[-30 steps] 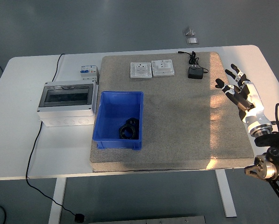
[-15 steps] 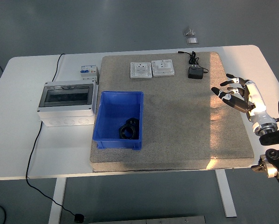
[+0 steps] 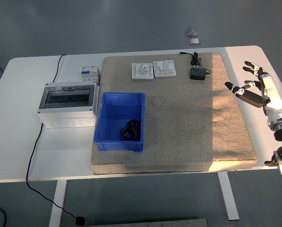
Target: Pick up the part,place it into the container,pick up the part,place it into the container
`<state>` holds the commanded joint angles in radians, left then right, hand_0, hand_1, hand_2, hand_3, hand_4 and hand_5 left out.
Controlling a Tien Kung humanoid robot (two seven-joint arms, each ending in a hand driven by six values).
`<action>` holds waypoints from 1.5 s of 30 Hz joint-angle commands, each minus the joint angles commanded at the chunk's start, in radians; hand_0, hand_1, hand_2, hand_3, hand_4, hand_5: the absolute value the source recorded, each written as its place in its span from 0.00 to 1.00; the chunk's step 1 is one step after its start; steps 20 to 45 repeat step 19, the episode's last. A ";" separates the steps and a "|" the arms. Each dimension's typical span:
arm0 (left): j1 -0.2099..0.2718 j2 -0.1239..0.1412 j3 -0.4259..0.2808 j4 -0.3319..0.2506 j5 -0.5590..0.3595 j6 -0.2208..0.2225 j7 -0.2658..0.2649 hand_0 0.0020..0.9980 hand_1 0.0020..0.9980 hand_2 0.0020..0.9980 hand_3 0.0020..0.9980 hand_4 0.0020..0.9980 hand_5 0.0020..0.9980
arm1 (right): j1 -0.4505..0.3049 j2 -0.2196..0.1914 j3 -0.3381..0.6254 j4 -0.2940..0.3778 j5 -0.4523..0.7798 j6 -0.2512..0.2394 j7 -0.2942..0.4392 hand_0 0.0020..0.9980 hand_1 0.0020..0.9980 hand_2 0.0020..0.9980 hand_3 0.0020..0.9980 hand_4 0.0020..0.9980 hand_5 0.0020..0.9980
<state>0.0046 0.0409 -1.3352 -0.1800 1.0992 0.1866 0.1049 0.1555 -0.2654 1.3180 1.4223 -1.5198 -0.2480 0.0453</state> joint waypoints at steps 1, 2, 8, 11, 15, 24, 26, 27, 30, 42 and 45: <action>0.000 0.001 -0.001 0.000 0.001 0.000 0.000 0.74 0.71 0.69 0.78 0.84 1.00 | 0.003 -0.001 0.006 0.005 -0.033 0.008 -0.015 0.79 0.59 0.96 0.94 0.92 0.34; -0.001 0.001 -0.002 0.000 0.002 0.000 0.000 0.74 0.71 0.69 0.78 0.84 1.00 | 0.005 -0.001 0.010 0.007 -0.061 0.017 -0.029 0.79 0.59 0.96 0.94 0.92 0.34; 0.001 0.000 0.000 0.000 0.001 0.001 0.002 0.74 0.71 0.68 0.78 0.84 1.00 | 0.014 -0.008 0.024 0.017 -0.215 0.084 -0.125 0.89 0.86 0.98 0.98 0.90 0.33; 0.002 -0.001 0.001 0.000 0.000 0.001 0.002 0.74 0.71 0.68 0.78 0.84 1.00 | 0.021 -0.013 0.022 0.025 -0.275 0.116 -0.165 0.89 0.86 0.98 0.98 0.90 0.33; 0.000 -0.001 0.001 0.000 -0.001 0.001 0.000 0.74 0.71 0.69 0.78 0.84 1.00 | 0.042 -0.033 0.001 0.026 -0.323 0.105 -0.164 0.96 0.93 0.99 1.00 0.92 0.37; -0.001 -0.001 0.001 0.000 -0.007 0.003 -0.007 0.74 0.71 0.69 0.78 0.84 1.00 | 0.063 -0.056 -0.028 0.024 -0.331 0.078 -0.138 0.96 0.93 0.99 1.00 0.92 0.37; -0.001 -0.001 0.001 0.000 -0.007 0.003 -0.007 0.74 0.71 0.69 0.78 0.84 1.00 | 0.063 -0.056 -0.028 0.024 -0.331 0.078 -0.138 0.96 0.93 0.99 1.00 0.92 0.37; -0.001 -0.001 0.001 0.000 -0.007 0.003 -0.007 0.74 0.71 0.69 0.78 0.84 1.00 | 0.063 -0.056 -0.028 0.024 -0.331 0.078 -0.138 0.96 0.93 0.99 1.00 0.92 0.37; -0.001 -0.001 0.001 0.000 -0.007 0.003 -0.007 0.74 0.71 0.69 0.78 0.84 1.00 | 0.063 -0.056 -0.028 0.024 -0.331 0.078 -0.138 0.96 0.93 0.99 1.00 0.92 0.37; -0.001 -0.001 0.001 0.000 -0.007 0.003 -0.007 0.74 0.71 0.69 0.78 0.84 1.00 | 0.063 -0.056 -0.028 0.024 -0.331 0.078 -0.138 0.96 0.93 0.99 1.00 0.92 0.37; -0.001 -0.001 0.001 0.000 -0.007 0.003 -0.007 0.74 0.71 0.69 0.78 0.84 1.00 | 0.063 -0.056 -0.028 0.024 -0.331 0.078 -0.138 0.96 0.93 0.99 1.00 0.92 0.37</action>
